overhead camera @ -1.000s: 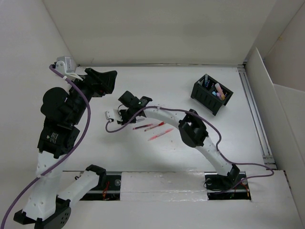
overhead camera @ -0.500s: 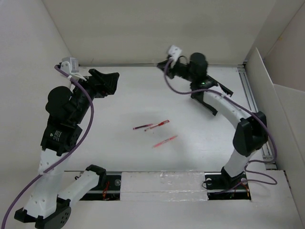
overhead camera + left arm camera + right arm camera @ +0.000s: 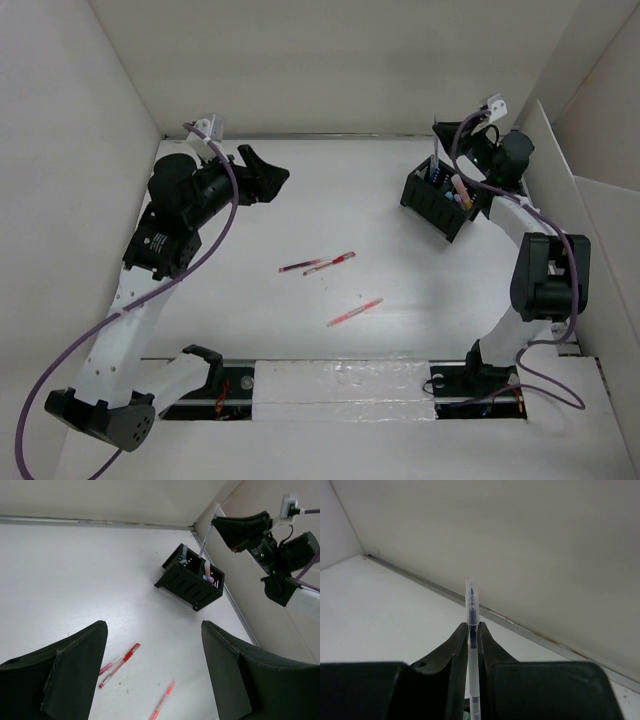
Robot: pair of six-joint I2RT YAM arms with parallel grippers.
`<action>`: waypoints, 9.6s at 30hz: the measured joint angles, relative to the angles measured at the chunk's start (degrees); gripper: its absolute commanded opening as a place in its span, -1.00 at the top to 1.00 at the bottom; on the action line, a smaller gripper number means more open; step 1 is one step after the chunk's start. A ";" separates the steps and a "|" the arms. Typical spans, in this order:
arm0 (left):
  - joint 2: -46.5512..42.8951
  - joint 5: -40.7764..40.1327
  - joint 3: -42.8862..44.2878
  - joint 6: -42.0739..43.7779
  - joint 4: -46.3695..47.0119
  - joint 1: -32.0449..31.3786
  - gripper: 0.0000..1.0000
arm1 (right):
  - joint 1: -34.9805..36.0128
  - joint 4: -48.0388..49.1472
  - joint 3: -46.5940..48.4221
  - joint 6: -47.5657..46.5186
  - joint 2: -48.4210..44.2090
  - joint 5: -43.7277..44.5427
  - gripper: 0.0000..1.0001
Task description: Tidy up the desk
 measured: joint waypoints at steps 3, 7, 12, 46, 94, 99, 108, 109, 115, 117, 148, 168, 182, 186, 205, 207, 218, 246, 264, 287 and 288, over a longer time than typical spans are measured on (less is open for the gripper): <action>1.84 2.45 -0.07 0.33 0.17 0.00 -0.44 | -1.92 3.56 -0.31 2.69 1.27 -0.57 1.00; 3.32 3.26 -0.46 1.88 0.35 0.00 -0.44 | -2.67 3.34 -0.52 2.89 2.03 -0.81 0.99; 5.05 3.21 -0.72 3.72 0.33 0.00 -0.44 | -2.51 1.01 -1.64 -0.04 2.03 -0.55 0.60; 16.06 -23.10 -5.62 14.21 -7.85 -59.80 -0.33 | -2.91 -40.85 -11.02 -21.24 -31.61 8.28 0.41; 46.42 -19.96 -8.37 21.81 15.02 -55.28 0.07 | -0.76 -58.14 -20.52 -24.37 -47.36 5.99 0.67; 48.13 -20.55 -8.22 21.97 15.61 -55.74 0.07 | -1.18 -58.12 -20.52 -24.37 -47.06 5.97 0.68; 48.94 -21.55 -8.37 21.81 19.02 -55.74 0.16 | -1.20 -58.14 -20.52 -24.44 -46.84 5.53 0.68; 49.05 -21.51 -8.81 21.64 19.85 -55.76 0.17 | -1.20 -58.14 -20.52 -24.52 -46.84 5.51 0.68; 49.11 -21.22 -12.39 20.83 21.81 -55.76 0.18 | -1.20 -58.14 -20.52 -24.57 -46.80 5.33 0.68; 49.11 -20.92 -13.07 20.63 22.05 -55.76 0.19 | -1.20 -58.14 -20.52 -24.57 -46.80 5.31 0.68; 48.33 -21.88 -16.83 19.30 28.30 -55.76 1.00 | -1.20 -58.49 -13.35 -23.45 -45.66 4.35 0.66; 34.56 -23.47 2.49 21.81 20.52 -43.98 1.00 | -1.20 -65.57 -6.23 -23.10 -47.69 13.53 0.75; 54.80 -19.10 30.77 18.51 39.80 -31.61 1.00 | 0.11 -76.78 -6.16 -22.51 -54.34 21.09 0.77; 68.37 -17.00 42.29 14.25 44.17 -29.00 1.00 | 0.11 -78.71 -6.16 -22.16 -56.81 20.94 0.75; 98.92 -18.34 73.18 11.98 60.30 -27.32 1.00 | 0.61 -86.42 -12.70 -23.28 -62.90 11.19 0.70; 98.92 -18.82 73.37 12.00 61.96 -27.30 1.00 | 0.76 -86.53 -13.81 -23.10 -62.64 10.69 0.70; 101.07 -21.11 75.78 11.67 68.50 -27.08 1.00 | 0.85 -85.48 -12.00 -22.99 -62.03 9.31 0.69; 95.84 -17.33 65.66 12.24 59.84 -27.08 -0.98 | 0.87 -84.00 -9.35 -21.81 -67.93 9.07 0.77; 23.96 -24.02 21.40 11.26 42.64 -26.60 0.25 | 16.11 -68.70 -25.97 -22.36 -50.10 11.02 1.00; -18.36 -44.98 7.76 -6.88 -16.11 -25.31 -0.45 | 55.36 -68.89 31.21 -47.69 20.59 23.39 0.06; -18.58 -45.31 7.76 -7.76 -18.03 -25.31 -0.45 | 55.78 -69.81 33.07 -48.52 21.92 23.32 0.06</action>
